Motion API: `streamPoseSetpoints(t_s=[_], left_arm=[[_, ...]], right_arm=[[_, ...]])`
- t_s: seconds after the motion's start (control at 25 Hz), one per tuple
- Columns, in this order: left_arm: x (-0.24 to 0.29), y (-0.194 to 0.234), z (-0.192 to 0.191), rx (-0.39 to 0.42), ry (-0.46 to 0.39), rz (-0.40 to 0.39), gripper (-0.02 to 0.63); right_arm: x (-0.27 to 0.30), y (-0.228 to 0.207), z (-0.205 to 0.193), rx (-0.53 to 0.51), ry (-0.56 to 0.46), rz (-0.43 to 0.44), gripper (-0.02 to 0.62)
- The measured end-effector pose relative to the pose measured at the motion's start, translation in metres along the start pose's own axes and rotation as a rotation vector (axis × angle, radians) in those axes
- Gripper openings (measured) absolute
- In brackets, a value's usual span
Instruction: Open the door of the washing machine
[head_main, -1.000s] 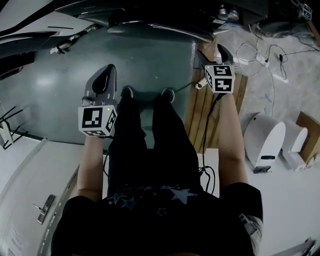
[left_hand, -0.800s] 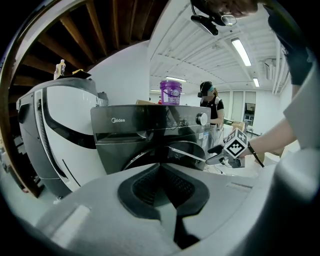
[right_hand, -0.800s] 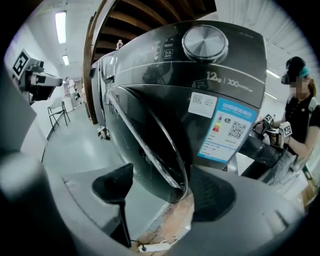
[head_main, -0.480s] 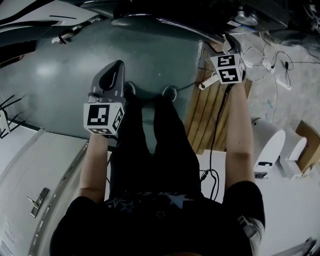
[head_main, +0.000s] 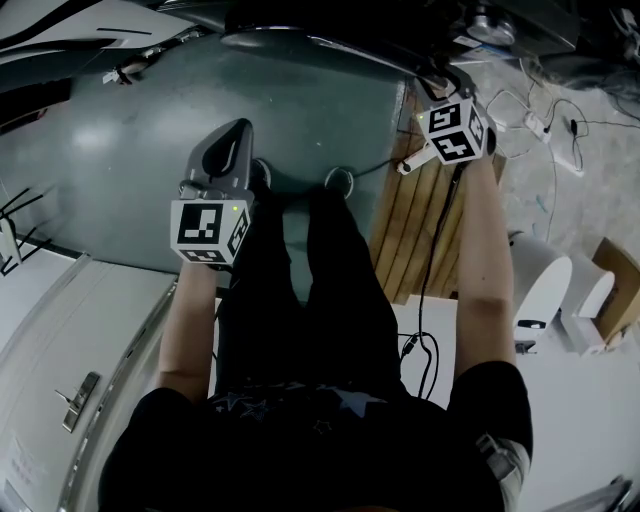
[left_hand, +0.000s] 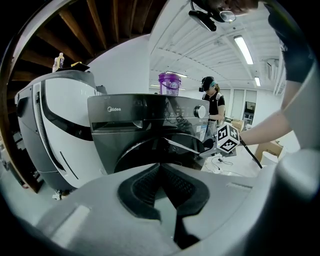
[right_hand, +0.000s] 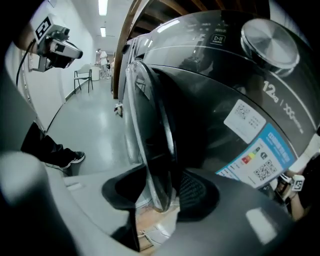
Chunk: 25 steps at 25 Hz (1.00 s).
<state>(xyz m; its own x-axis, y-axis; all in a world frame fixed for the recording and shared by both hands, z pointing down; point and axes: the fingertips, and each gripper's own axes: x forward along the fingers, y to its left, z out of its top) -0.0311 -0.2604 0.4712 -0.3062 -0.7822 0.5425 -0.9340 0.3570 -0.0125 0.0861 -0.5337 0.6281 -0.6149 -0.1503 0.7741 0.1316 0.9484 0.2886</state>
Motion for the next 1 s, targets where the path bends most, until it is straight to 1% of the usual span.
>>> streamPoseSetpoints(t_s=[0.08,0.16,0.32,0.52,0.68,0.8,0.92,1.0], left_arm=[[0.000,0.003,-0.001,0.005,0.006,0.006,0.012],[-0.001,0.006,-0.001,0.009,0.012,0.010,0.012],[-0.003,0.010,-0.002,0.034,0.029,-0.007,0.012],[0.001,0.013,0.002,0.059,0.029,-0.044,0.012],[0.005,0.018,-0.001,0.074,0.028,-0.104,0.012],[0.008,0.034,-0.005,0.087,0.021,-0.159,0.012],[0.010,0.056,-0.016,0.087,0.035,-0.232,0.012],[0.008,0.071,-0.023,0.113,0.046,-0.293,0.012]], right_arm=[[-0.003,0.012,-0.005,-0.020,0.019,0.013,0.176],[-0.008,0.023,-0.009,-0.008,0.027,0.014,0.175],[-0.019,0.044,-0.012,0.079,-0.007,0.008,0.172],[-0.031,0.066,-0.015,0.170,0.006,0.013,0.167],[-0.037,0.085,-0.017,0.233,0.033,0.001,0.166],[-0.042,0.099,-0.019,0.271,0.077,-0.022,0.167],[-0.046,0.115,-0.019,0.312,0.119,-0.046,0.169],[-0.053,0.131,-0.020,0.351,0.163,-0.063,0.172]])
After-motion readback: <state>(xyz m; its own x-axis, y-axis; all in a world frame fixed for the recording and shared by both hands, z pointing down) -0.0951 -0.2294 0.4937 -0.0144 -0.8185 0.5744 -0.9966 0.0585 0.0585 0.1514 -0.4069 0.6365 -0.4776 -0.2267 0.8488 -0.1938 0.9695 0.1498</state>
